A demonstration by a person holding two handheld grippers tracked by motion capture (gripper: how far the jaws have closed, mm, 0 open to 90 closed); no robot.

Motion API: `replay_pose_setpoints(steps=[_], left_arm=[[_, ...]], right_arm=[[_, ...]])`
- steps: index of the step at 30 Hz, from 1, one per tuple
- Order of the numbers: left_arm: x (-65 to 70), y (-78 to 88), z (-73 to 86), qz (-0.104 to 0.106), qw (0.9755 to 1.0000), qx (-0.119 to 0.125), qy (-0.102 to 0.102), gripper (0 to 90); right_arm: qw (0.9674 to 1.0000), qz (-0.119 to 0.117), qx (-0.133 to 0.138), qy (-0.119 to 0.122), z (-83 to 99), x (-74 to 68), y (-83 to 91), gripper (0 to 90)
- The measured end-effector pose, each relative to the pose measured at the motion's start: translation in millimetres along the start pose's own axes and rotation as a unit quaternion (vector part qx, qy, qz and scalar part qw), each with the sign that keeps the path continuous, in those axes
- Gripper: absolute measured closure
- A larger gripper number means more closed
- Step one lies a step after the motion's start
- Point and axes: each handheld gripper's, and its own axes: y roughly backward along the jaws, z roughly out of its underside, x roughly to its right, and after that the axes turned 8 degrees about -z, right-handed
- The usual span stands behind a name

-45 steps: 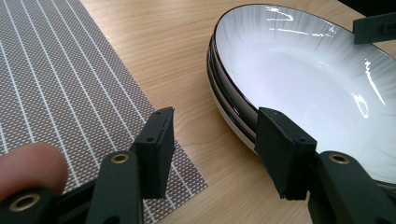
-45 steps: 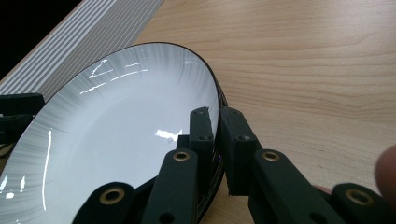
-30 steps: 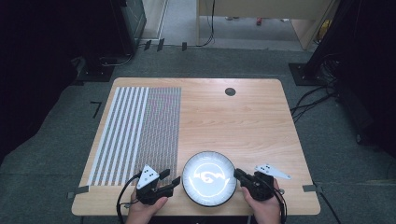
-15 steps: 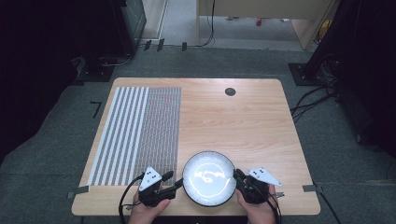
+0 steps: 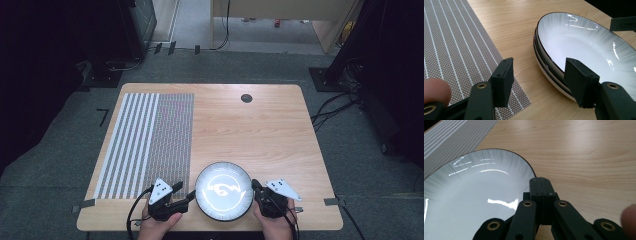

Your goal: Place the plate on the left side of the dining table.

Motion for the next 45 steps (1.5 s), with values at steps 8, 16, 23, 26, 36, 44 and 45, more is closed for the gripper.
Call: replay_pose_setpoints(steps=[8,16,23,26,36,44,45], left_arm=[[5.5,-0.2,1.2,0.000,0.9997,-0.001,-0.025,50.8],[1.9,-0.5,1.2,0.017,0.9997,-0.007,-0.019,55.1],[2.8,-0.8,1.4,0.022,0.9995,-0.009,-0.021,58.1],[3.1,-0.8,1.5,0.024,0.9995,-0.009,-0.020,59.8],[4.1,-0.6,1.8,0.030,0.9992,-0.010,-0.025,65.7],[2.8,-1.2,1.5,0.043,0.9988,-0.014,-0.019,73.2],[2.4,-1.3,1.4,0.046,0.9987,-0.015,-0.017,73.2]], right_arm=[[0.9955,-0.077,0.009,-0.054,-2.5,6.9,4.0,90.0],[0.9883,-0.094,0.003,-0.120,-4.8,34.8,11.7,81.7],[0.9798,-0.133,-0.025,-0.147,-3.9,40.3,7.1,80.6],[0.9797,-0.135,-0.036,-0.144,-2.3,37.1,4.3,80.0],[0.9614,-0.171,-0.044,-0.211,-2.3,48.8,3.7,81.8],[0.9640,-0.167,-0.046,-0.202,-5.2,44.6,5.6,78.4],[0.9643,-0.165,-0.045,-0.202,-5.1,44.3,5.3,78.0]])
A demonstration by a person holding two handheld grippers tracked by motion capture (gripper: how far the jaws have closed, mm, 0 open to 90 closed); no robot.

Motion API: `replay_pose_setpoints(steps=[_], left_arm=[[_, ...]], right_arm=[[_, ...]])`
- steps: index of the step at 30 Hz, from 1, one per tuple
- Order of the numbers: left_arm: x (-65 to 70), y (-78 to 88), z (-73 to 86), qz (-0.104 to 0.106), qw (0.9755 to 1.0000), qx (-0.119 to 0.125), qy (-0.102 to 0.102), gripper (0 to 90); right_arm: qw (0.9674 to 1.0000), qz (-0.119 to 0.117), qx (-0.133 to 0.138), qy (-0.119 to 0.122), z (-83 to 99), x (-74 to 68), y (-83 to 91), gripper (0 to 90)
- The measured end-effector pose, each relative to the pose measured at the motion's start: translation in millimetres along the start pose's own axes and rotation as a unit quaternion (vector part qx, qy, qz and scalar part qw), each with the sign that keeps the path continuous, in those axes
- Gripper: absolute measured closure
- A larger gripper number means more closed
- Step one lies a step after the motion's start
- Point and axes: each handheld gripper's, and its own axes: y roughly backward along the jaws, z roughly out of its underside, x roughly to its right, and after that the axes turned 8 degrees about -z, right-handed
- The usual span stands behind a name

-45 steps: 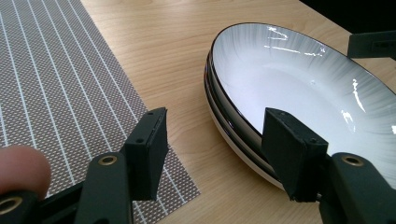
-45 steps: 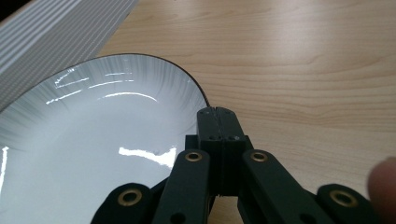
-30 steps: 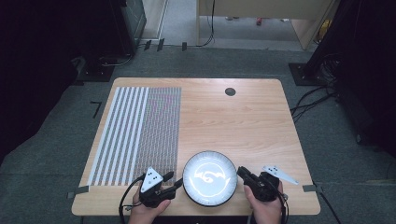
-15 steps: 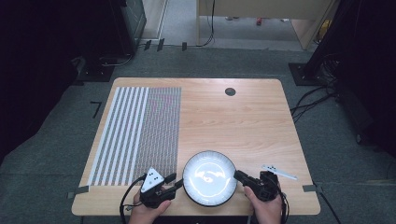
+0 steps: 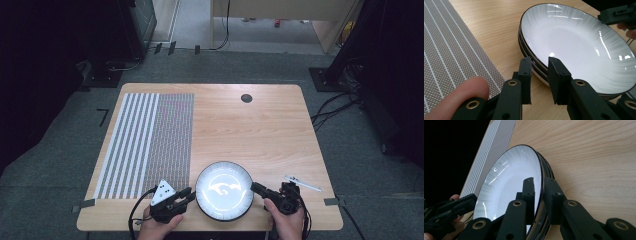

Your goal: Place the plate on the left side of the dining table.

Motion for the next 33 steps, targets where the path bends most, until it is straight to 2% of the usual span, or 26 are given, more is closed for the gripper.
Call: replay_pose_setpoints(steps=[6,8,11,14,15,16,17,18,21,23,29,30,31,33], left_arm=[[-0.5,-0.1,-0.1,0.006,1.0000,-0.002,0.003,75.6],[-0.7,-0.7,0.0,0.007,1.0000,-0.004,0.003,75.9],[-0.2,-2.0,0.7,0.008,0.9999,-0.008,0.002,76.1],[0.2,-1.4,0.4,0.007,1.0000,-0.007,0.000,75.2],[-0.1,-1.4,0.6,0.008,0.9999,-0.006,0.001,73.7],[-0.4,-1.3,0.6,0.009,0.9999,-0.006,0.002,73.7],[-0.9,-0.7,0.4,0.012,0.9999,-0.003,0.003,71.1],[-0.9,-0.7,0.4,0.012,0.9999,-0.003,0.003,69.8],[-1.3,-0.4,-0.1,0.011,0.9999,0.001,0.005,67.2],[-3.2,-0.2,-0.4,0.015,0.9998,0.003,0.011,64.2],[-7.7,-1.5,-0.9,0.020,0.9993,0.002,0.030,58.6],[-9.7,-2.0,-1.2,0.026,0.9988,0.003,0.041,57.6],[-9.7,-2.0,-1.2,0.026,0.9988,0.003,0.041,56.3],[-11.5,-2.8,-1.6,0.040,0.9978,0.001,0.053,54.0]], right_arm=[[0.9998,0.015,-0.006,0.006,1.9,-2.2,-3.9,77.3],[0.9999,0.014,-0.006,0.008,2.0,-2.2,-4.5,77.0],[0.9998,-0.004,-0.017,-0.004,4.2,-3.7,-9.2,74.3],[0.9998,0.007,-0.018,-0.002,7.0,-6.1,-14.5,75.0],[0.9997,0.012,-0.017,-0.014,6.1,-5.8,-15.9,76.8],[0.9997,0.012,-0.017,-0.014,6.1,-5.8,-15.9,76.8],[0.9994,0.012,-0.011,-0.030,6.6,-4.1,-16.6,79.6],[0.9994,0.012,-0.011,-0.030,6.6,-4.1,-16.6,79.6],[0.9984,0.015,0.007,-0.054,7.8,-1.6,-17.8,81.3],[0.9965,0.016,0.022,-0.080,8.7,-0.9,-19.0,82.4],[0.9950,0.020,0.035,-0.091,9.6,-1.3,-21.6,82.5],[0.9949,0.020,0.035,-0.093,9.7,-1.4,-21.8,82.5],[0.9949,0.020,0.035,-0.093,9.7,-1.4,-21.8,82.5],[0.9945,0.017,0.037,-0.097,9.6,-0.9,-21.9,82.4]])
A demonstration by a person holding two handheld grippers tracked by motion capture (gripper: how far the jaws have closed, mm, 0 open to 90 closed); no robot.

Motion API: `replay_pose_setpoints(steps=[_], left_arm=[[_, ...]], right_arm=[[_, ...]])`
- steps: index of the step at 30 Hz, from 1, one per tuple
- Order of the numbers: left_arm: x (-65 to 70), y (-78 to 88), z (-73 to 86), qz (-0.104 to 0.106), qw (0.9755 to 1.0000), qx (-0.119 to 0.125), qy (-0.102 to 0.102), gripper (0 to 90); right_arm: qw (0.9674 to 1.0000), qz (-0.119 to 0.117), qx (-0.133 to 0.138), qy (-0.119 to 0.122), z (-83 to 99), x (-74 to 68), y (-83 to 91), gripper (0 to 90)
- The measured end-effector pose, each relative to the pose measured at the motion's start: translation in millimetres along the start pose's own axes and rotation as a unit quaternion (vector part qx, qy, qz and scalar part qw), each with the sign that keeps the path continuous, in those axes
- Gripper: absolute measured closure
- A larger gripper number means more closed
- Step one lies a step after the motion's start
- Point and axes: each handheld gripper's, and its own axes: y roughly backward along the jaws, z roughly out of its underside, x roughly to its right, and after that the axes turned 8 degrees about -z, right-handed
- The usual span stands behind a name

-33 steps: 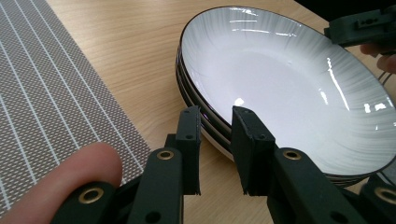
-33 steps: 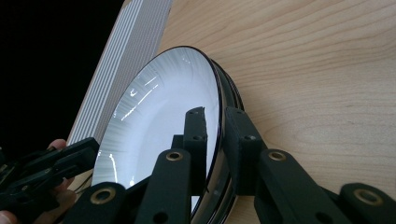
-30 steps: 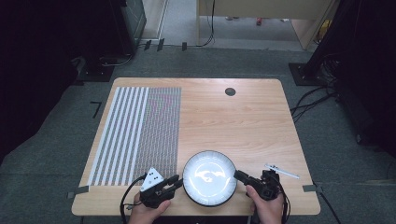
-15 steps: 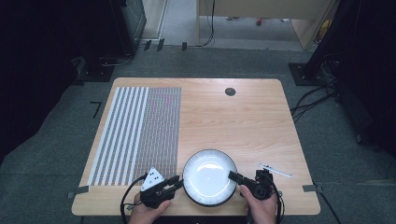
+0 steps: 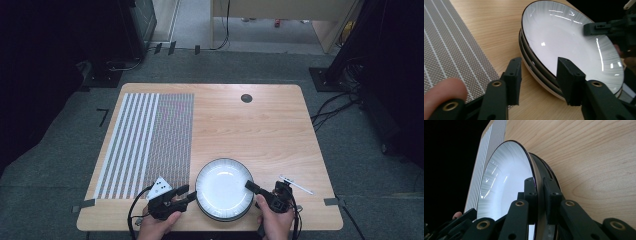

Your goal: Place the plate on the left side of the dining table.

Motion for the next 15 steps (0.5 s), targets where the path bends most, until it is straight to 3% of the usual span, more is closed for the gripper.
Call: replay_pose_setpoints(steps=[8,15], left_arm=[[0.7,-2.1,-1.4,0.026,0.9995,0.003,0.019,52.3],[-2.2,-0.2,-3.2,0.041,0.9984,0.006,0.038,59.5]], right_arm=[[0.9994,-0.029,-0.004,-0.017,-2.6,6.0,0.9,82.2],[0.9982,-0.058,-0.016,0.007,1.7,-2.9,-1.3,82.1]])
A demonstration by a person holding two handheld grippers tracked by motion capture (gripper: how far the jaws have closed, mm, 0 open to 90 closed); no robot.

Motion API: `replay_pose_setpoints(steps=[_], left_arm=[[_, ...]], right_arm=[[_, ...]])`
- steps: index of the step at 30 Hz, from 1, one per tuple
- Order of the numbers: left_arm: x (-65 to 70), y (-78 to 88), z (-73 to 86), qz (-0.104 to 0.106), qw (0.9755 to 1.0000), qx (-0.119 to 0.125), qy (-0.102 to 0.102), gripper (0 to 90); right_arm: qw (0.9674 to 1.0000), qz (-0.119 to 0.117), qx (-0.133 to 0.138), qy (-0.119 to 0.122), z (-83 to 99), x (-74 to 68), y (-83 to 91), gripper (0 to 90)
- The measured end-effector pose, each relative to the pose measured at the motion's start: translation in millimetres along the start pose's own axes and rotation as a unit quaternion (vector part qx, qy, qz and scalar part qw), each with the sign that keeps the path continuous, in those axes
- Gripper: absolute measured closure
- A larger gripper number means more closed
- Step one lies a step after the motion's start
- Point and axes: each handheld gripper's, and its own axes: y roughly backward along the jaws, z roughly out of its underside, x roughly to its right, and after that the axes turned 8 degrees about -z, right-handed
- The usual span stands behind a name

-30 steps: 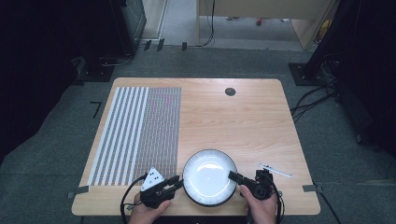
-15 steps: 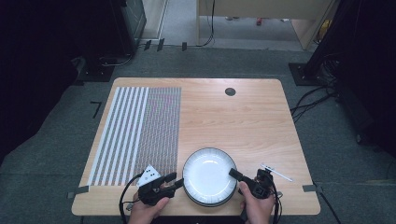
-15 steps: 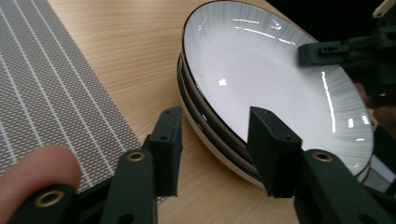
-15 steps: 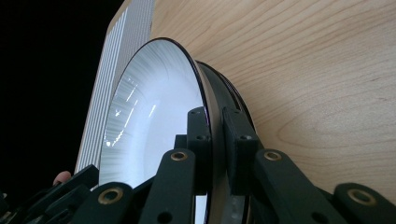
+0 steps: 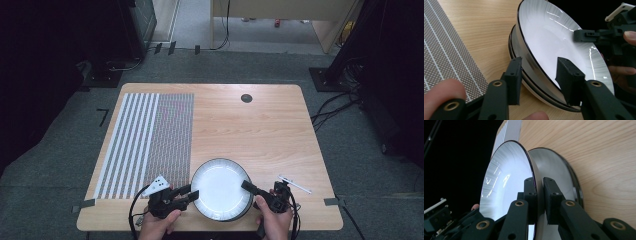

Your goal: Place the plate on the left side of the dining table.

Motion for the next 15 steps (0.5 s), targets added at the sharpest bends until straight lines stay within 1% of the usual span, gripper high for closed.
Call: replay_pose_setpoints(steps=[2,4,5,7,8,11,13,15], left_arm=[[0.5,-0.1,-0.2,-0.003,1.0000,-0.001,0.001,61.2],[0.8,-0.3,-1.4,-0.013,0.9999,-0.005,0.002,62.6],[0.7,-0.4,-2.0,-0.017,0.9998,-0.007,0.006,66.1],[0.5,-0.3,-4.1,-0.021,0.9996,-0.013,0.013,67.0],[0.1,0.5,-6.4,-0.017,0.9995,-0.018,0.019,68.7],[-1.0,2.2,-9.4,-0.012,0.9994,-0.022,0.024,69.3],[-0.6,3.9,-11.5,-0.013,0.9993,-0.025,0.024,70.4],[0.9,5.8,-14.0,-0.020,0.9993,-0.026,0.017,70.6]], right_arm=[[1.0000,-0.002,-0.001,0.008,1.2,-3.2,-0.7,82.1],[0.9999,-0.001,-0.002,0.011,1.7,-5.4,-0.5,82.1],[0.9997,-0.001,0.001,0.026,2.3,-9.6,0.0,81.7],[0.9996,0.000,0.002,0.030,2.5,-11.1,0.1,81.7],[0.9992,0.000,0.004,0.039,3.1,-15.7,0.9,81.6],[0.9990,-0.001,0.006,0.044,3.0,-18.8,1.6,81.6],[0.9986,-0.002,0.007,0.053,2.5,-24.2,1.8,81.6],[0.9983,-0.001,0.008,0.058,2.2,-26.0,1.6,81.6]])
